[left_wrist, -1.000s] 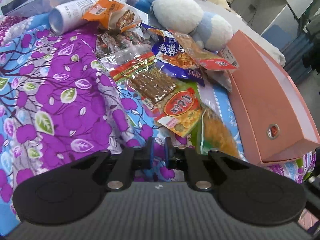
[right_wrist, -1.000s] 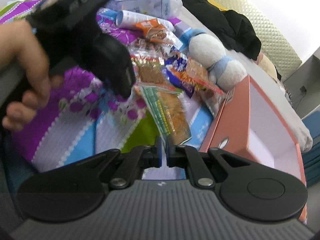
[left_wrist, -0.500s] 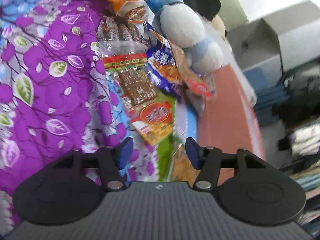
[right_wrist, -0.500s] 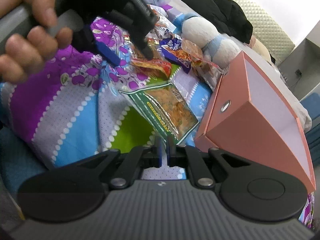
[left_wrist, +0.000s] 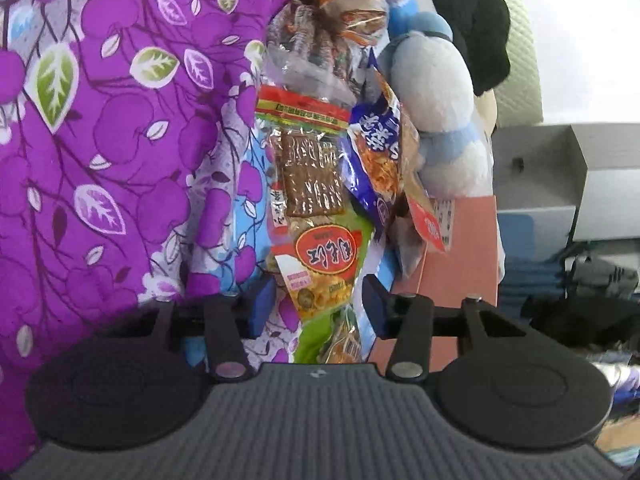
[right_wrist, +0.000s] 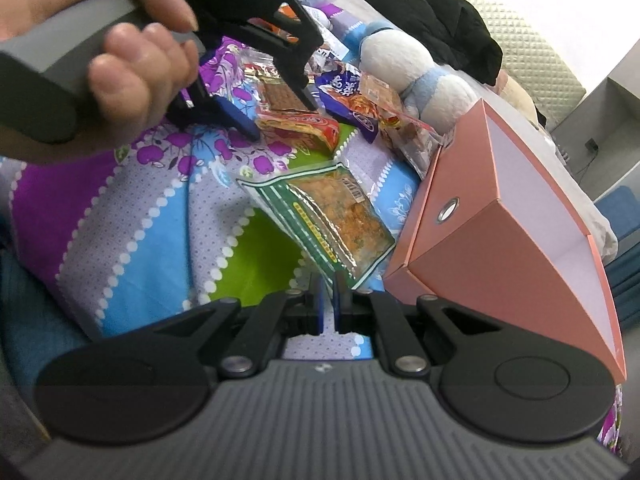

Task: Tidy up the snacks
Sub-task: 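Close the right tool on a snack packet while the left tool hovers over the pile, then lift the green-bordered packet with the right tool while the left tool reaches the red-labeled strip packet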

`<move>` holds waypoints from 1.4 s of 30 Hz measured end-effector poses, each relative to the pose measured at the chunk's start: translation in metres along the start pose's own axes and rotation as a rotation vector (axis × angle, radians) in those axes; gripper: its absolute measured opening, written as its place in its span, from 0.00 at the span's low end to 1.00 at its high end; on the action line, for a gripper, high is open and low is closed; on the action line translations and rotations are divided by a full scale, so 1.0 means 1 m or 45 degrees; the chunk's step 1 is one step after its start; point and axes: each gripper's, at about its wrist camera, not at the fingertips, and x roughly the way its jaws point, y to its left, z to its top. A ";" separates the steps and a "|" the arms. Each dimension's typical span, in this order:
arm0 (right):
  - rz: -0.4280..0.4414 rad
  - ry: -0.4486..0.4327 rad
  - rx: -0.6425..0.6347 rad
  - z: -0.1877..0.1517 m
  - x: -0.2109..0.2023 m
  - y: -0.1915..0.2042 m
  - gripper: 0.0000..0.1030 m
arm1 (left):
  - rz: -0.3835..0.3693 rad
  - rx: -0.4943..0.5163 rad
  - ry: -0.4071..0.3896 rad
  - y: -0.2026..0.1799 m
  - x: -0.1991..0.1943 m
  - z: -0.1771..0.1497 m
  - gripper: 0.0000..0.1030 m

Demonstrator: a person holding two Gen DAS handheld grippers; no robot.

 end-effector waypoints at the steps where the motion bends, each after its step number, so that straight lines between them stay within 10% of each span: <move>1: 0.000 0.000 0.003 0.000 0.000 0.000 0.06 | 0.002 -0.004 -0.002 -0.001 0.003 0.000 0.49; 14: -0.006 -0.038 0.001 0.000 -0.010 0.000 0.06 | 0.003 0.109 -0.003 -0.007 -0.011 -0.006 0.04; 42: 0.248 0.070 0.099 -0.035 -0.055 -0.003 0.09 | 0.134 0.361 0.116 0.042 -0.152 -0.060 0.03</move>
